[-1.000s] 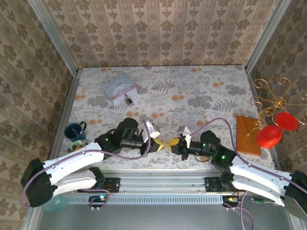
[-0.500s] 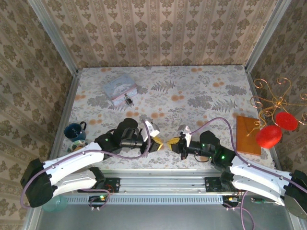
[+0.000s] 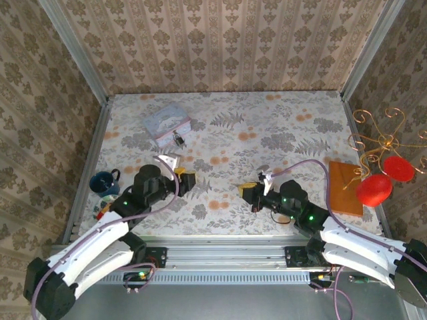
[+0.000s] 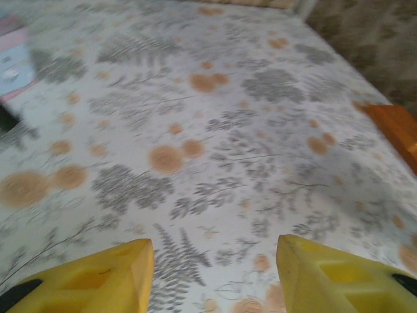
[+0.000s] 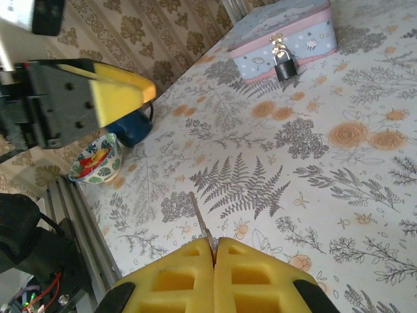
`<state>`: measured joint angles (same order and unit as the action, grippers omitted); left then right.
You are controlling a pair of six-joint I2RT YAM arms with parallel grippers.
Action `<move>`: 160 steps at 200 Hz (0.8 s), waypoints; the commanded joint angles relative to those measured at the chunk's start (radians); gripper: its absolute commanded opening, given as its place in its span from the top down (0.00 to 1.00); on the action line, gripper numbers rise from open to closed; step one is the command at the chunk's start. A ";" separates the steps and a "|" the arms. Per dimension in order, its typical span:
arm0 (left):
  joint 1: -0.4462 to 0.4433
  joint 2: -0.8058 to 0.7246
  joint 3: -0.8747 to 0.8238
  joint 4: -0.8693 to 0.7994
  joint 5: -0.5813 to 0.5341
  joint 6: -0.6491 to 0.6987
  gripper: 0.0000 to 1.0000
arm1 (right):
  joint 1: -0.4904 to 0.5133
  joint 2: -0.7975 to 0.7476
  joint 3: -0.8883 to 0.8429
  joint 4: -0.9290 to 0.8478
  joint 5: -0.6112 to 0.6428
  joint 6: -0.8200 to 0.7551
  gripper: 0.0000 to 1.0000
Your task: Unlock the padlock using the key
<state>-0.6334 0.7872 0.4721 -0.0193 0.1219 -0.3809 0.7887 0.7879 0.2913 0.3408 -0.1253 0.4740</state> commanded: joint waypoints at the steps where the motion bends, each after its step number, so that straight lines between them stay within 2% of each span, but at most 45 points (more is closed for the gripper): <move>1: 0.063 0.018 0.010 0.013 -0.015 -0.103 0.47 | -0.004 0.000 -0.002 0.053 0.030 0.053 1.00; 30: 0.138 0.080 0.007 0.015 -0.061 -0.152 0.47 | -0.004 -0.007 -0.012 0.051 0.069 0.118 1.00; 42: 0.170 0.138 0.012 0.044 -0.033 -0.148 0.47 | -0.003 -0.007 -0.016 0.053 0.090 0.151 1.00; 46: 0.205 0.163 0.017 0.051 -0.031 -0.151 0.47 | -0.002 -0.007 -0.017 0.051 0.095 0.159 1.00; 60: 0.240 0.237 0.026 0.087 -0.062 -0.170 0.48 | 0.003 -0.007 -0.016 0.045 0.114 0.170 1.00; 90: 0.248 0.377 0.013 0.283 -0.198 -0.191 0.48 | 0.015 -0.020 -0.029 0.047 0.142 0.167 1.00; 117: 0.251 0.561 0.091 0.366 -0.237 -0.198 0.48 | 0.024 -0.034 -0.046 0.055 0.144 0.172 1.00; 160: 0.261 0.766 0.213 0.338 -0.378 -0.257 0.47 | 0.052 -0.048 -0.064 0.059 0.150 0.189 1.00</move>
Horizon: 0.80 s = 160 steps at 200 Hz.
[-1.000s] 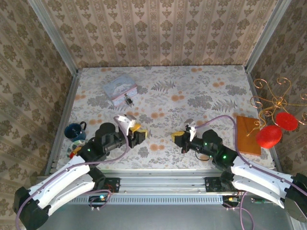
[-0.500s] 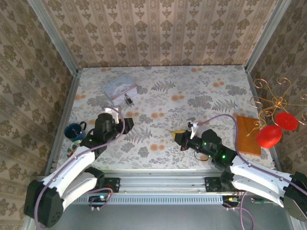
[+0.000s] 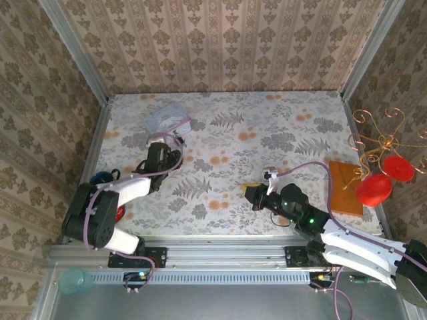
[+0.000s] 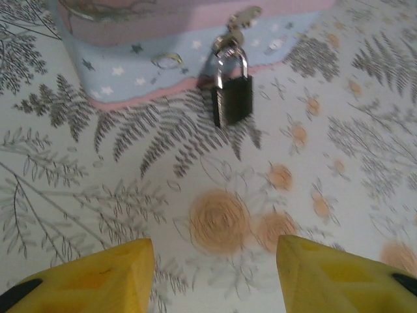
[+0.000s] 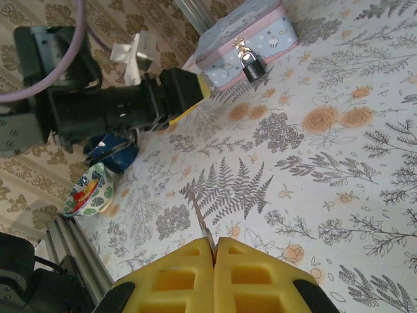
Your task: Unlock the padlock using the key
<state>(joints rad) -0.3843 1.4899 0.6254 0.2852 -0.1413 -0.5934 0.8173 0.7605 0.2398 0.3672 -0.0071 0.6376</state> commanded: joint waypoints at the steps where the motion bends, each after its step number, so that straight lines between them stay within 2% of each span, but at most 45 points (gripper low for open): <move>1: 0.011 0.066 0.062 0.033 -0.117 -0.045 0.47 | 0.024 -0.021 -0.013 0.031 0.033 0.025 1.00; 53: 0.016 0.209 0.191 -0.020 -0.121 -0.050 0.45 | 0.048 -0.066 -0.058 0.013 0.059 0.034 1.00; 115: 0.027 0.307 0.287 -0.079 -0.105 -0.047 0.46 | 0.048 -0.213 -0.096 -0.026 0.065 0.012 1.00; 160: 0.036 0.368 0.338 -0.063 -0.090 -0.035 0.45 | 0.048 -0.299 -0.081 -0.135 0.070 -0.033 1.00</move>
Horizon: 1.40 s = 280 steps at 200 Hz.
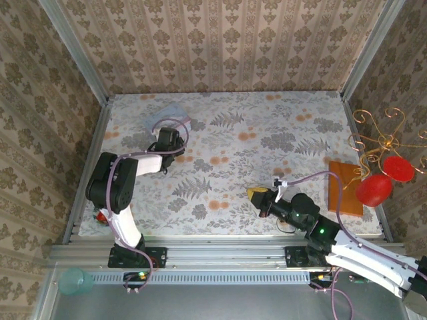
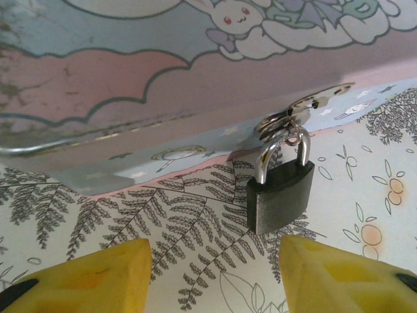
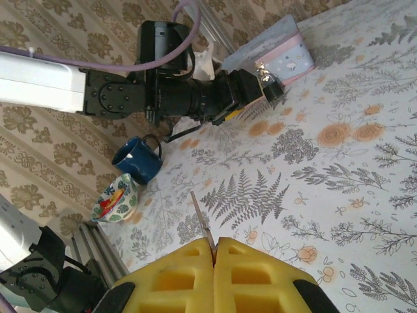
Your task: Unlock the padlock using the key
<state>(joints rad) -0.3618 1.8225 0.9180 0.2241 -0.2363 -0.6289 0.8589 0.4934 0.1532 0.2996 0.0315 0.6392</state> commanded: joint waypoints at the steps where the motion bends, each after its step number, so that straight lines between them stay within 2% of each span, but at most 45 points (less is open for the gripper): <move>1: 0.013 0.038 0.046 -0.002 0.005 0.000 0.45 | 0.006 -0.033 0.006 -0.067 0.031 -0.035 1.00; 92: 0.037 0.176 0.162 0.014 0.087 -0.036 0.51 | 0.005 -0.021 -0.025 -0.032 0.045 -0.031 1.00; 144: 0.037 0.190 0.208 -0.016 0.116 -0.016 0.47 | 0.005 0.042 -0.016 0.001 0.037 -0.049 1.00; 171: 0.033 0.186 0.226 -0.046 0.089 0.008 0.46 | 0.005 0.069 -0.020 0.028 0.032 -0.044 1.00; 280: 0.035 0.276 0.380 -0.156 0.114 0.008 0.47 | 0.003 0.038 -0.038 0.014 0.039 -0.047 1.00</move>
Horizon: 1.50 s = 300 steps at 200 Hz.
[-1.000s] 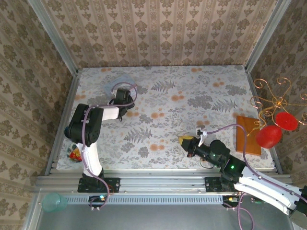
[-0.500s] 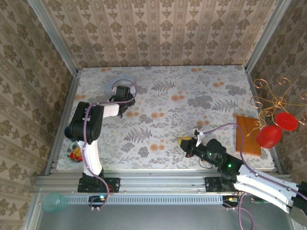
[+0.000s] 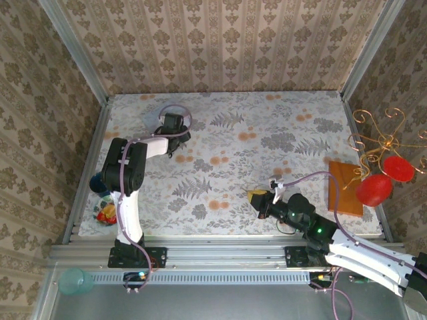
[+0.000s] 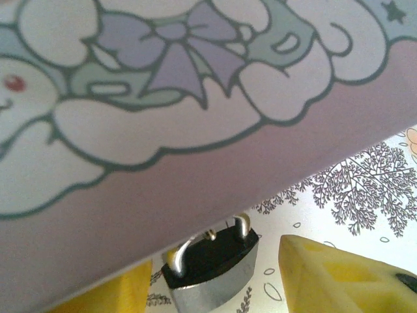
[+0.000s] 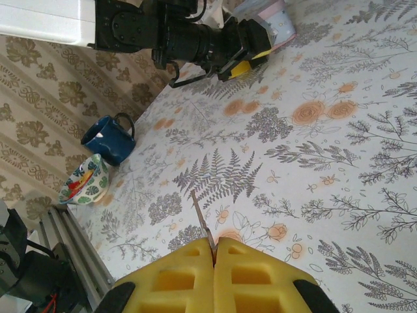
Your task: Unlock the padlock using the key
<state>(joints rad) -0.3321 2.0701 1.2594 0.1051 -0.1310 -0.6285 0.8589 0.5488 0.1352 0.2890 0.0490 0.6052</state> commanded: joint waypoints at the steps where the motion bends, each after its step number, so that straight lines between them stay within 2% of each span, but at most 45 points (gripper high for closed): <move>1: 0.005 0.029 0.039 -0.038 0.009 0.007 0.47 | 0.004 -0.018 -0.020 0.024 0.022 -0.013 1.00; 54: 0.005 0.053 0.060 -0.037 0.001 -0.017 0.56 | 0.003 -0.049 -0.028 0.006 0.020 -0.019 1.00; 137: 0.022 0.046 0.043 -0.049 0.070 -0.086 0.89 | -0.003 -0.073 -0.029 0.005 0.021 -0.018 1.00; 183: 0.016 0.001 -0.002 -0.028 0.079 -0.087 0.93 | -0.004 -0.070 -0.025 -0.004 0.026 -0.010 1.00; 206: 0.008 -0.058 -0.075 0.007 0.114 -0.119 0.95 | -0.006 -0.067 -0.016 -0.028 0.042 0.011 1.00; 236: 0.002 -0.214 -0.285 0.124 0.162 -0.190 0.96 | -0.007 -0.056 -0.027 -0.038 0.098 0.089 1.00; 263: 0.000 -0.316 -0.424 0.184 0.267 -0.200 0.98 | -0.007 -0.004 -0.056 0.002 0.123 0.174 1.00; 283: -0.004 -0.380 -0.540 0.286 0.361 -0.252 0.98 | -0.005 0.042 -0.039 -0.045 0.174 0.254 1.00; 300: -0.022 -0.431 -0.619 0.328 0.396 -0.293 0.98 | -0.003 0.097 -0.047 -0.020 0.197 0.327 1.00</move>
<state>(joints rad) -0.3294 1.7058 0.7280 0.3229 0.1425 -0.8398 0.8574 0.5968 0.0940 0.2569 0.1616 0.7929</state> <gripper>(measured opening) 0.148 0.062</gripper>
